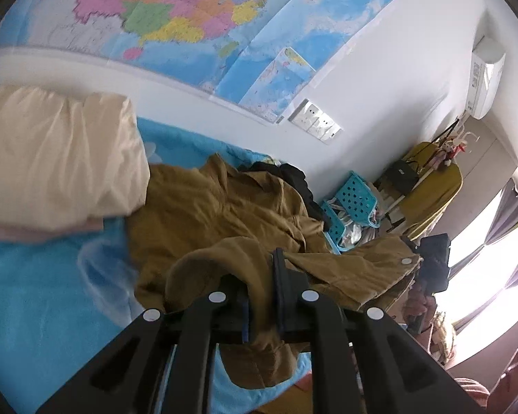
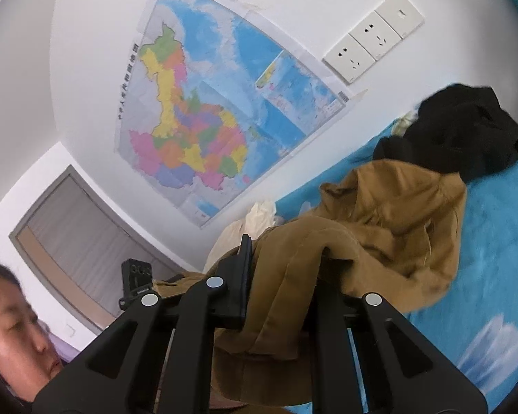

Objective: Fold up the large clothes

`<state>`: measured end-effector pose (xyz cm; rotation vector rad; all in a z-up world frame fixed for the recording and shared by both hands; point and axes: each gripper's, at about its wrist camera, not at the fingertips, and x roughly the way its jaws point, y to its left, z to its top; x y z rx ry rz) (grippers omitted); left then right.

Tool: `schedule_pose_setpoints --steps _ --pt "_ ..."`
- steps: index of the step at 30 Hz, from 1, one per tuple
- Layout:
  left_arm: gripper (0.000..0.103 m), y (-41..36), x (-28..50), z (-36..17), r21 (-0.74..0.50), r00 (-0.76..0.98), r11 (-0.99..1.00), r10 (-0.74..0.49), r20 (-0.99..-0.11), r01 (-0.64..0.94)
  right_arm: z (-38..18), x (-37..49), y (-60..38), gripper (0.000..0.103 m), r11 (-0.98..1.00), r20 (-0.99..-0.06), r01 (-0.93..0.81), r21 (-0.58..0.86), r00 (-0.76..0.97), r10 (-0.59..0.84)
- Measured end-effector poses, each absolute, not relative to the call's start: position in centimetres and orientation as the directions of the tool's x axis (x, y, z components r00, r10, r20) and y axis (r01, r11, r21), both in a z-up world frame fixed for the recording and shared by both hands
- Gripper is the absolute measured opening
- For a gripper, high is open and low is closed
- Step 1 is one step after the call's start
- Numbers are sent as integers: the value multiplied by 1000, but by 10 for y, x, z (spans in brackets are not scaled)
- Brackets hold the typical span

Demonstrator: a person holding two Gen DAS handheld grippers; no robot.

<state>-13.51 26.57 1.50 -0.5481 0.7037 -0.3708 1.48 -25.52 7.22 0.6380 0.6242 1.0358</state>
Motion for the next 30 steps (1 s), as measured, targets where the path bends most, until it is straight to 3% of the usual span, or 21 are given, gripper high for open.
schedule_pose_setpoints --steps 13,30 --pt "12 283 -48 32 -544 701 831 -456 -549 115 85 89 -230 13 424 -224 -519 742 404 887" --pt "13 301 44 0 -541 643 841 -423 -638 17 56 175 -206 15 496 -344 -370 786 405 847"
